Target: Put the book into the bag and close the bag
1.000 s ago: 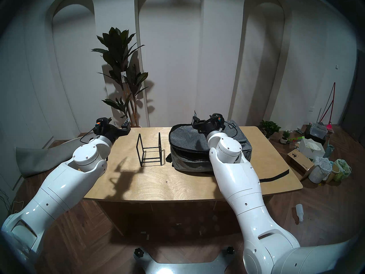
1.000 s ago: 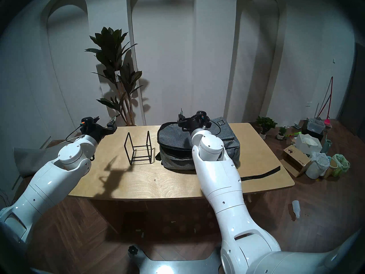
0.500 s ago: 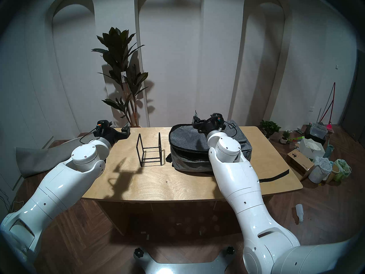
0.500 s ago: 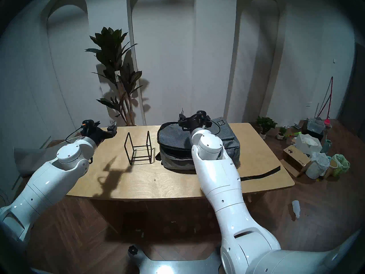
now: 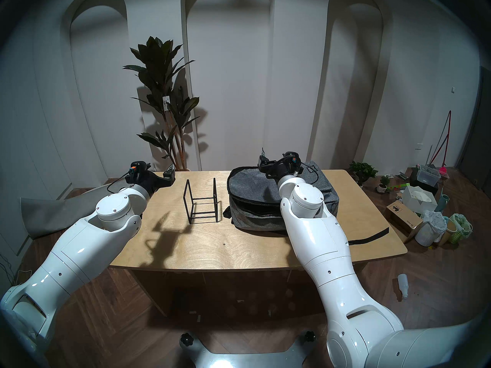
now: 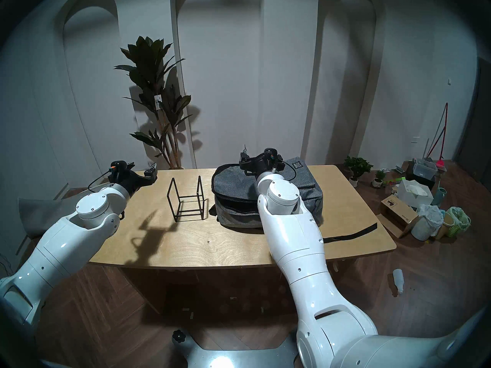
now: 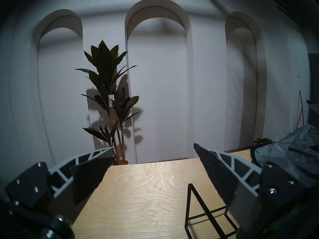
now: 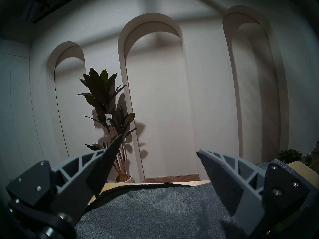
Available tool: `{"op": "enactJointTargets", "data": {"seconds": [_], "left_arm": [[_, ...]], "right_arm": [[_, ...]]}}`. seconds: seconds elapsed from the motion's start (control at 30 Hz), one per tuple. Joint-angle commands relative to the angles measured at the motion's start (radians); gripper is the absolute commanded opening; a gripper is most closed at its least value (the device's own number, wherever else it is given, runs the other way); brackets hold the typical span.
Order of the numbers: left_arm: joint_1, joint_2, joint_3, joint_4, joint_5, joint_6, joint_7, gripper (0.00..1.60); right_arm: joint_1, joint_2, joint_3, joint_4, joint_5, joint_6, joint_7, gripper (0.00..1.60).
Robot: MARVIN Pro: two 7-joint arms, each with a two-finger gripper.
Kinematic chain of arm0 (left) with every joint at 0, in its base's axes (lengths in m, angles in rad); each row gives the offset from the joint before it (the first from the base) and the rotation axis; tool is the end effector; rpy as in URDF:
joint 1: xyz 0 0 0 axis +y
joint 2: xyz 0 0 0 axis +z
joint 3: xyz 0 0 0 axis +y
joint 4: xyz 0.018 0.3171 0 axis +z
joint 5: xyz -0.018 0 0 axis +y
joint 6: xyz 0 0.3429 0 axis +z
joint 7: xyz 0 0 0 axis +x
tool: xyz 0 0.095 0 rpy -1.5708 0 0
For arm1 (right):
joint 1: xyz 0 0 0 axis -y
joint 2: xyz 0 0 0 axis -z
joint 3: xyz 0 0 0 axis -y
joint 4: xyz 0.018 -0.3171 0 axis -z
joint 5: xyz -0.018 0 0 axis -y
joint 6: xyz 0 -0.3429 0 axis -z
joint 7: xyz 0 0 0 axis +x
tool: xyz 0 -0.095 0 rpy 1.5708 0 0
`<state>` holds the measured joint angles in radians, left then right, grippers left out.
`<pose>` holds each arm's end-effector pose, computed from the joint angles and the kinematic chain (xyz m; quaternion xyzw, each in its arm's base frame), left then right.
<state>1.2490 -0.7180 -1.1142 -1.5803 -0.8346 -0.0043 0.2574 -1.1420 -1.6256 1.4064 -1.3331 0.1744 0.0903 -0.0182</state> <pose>0.5093 0.1409 -0.2188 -0.7076 0.0390 -0.7055 0.0069 0.5756 0.0956 -0.2223 -0.6701 -0.0057 -0.7323 0.1207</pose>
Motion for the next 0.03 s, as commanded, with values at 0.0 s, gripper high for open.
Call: {"op": "enactJointTargets", "data": {"seconds": [0.0], "left_arm": [[-0.016, 0.001, -0.014, -0.013, 0.002, -0.009, 0.004, 1.60]], "right_arm": [[0.018, -0.006, 0.003, -0.019, 0.002, -0.014, 0.000, 1.60]]}}
